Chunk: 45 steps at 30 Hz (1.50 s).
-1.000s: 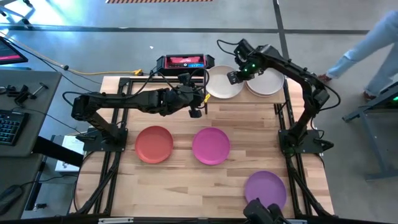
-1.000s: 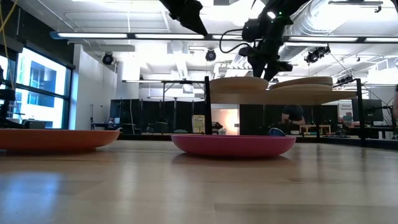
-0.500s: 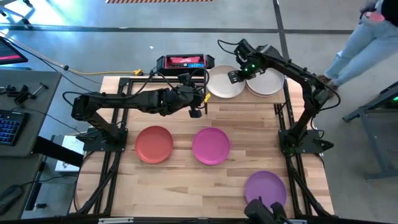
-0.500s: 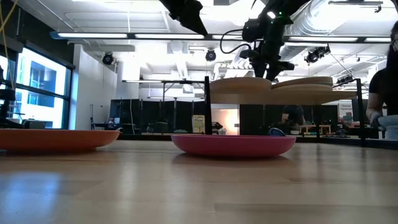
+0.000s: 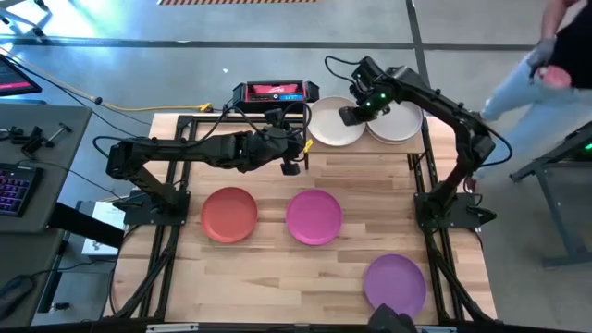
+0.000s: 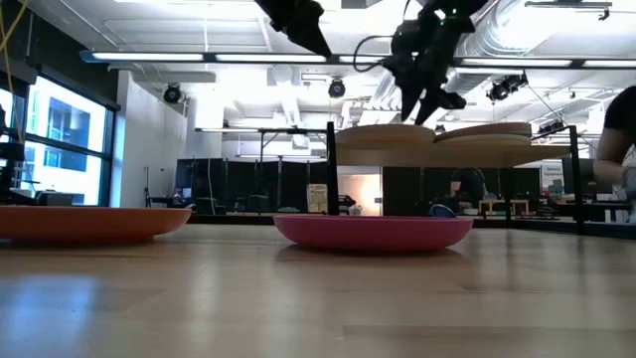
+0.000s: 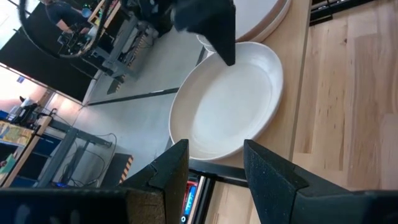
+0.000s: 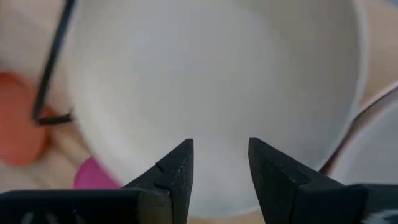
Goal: Place and stack plates onto a shelf
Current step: Stack the pink plate on top of the cream plate on the shelf
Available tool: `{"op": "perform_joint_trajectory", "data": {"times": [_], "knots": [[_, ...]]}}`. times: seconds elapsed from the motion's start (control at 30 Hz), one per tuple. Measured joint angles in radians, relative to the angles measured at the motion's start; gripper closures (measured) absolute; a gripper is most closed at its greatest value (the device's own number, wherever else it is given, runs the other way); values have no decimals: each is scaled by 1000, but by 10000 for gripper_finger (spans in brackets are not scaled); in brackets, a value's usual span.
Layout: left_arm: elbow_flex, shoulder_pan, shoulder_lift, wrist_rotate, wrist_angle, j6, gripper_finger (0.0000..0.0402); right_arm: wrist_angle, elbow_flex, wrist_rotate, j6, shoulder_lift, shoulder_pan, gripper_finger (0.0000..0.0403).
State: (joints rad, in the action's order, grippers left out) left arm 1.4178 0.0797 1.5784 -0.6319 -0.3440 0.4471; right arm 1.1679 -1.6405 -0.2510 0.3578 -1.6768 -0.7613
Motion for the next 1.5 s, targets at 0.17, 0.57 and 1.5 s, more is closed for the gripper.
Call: {"op": "perform_joint_trajectory", "data": {"times": [0.17,0.57,1.5], "knots": [[0,-1,0,-5,-37,-9,259,77,0,-33,-4,43,61,269],[0,-2,0,16,-490,-319,259,178,0,-33,-19,58,266,269],[-28,-148,0,209,-1004,-928,259,144,0,85,270,57,538,269]]}}
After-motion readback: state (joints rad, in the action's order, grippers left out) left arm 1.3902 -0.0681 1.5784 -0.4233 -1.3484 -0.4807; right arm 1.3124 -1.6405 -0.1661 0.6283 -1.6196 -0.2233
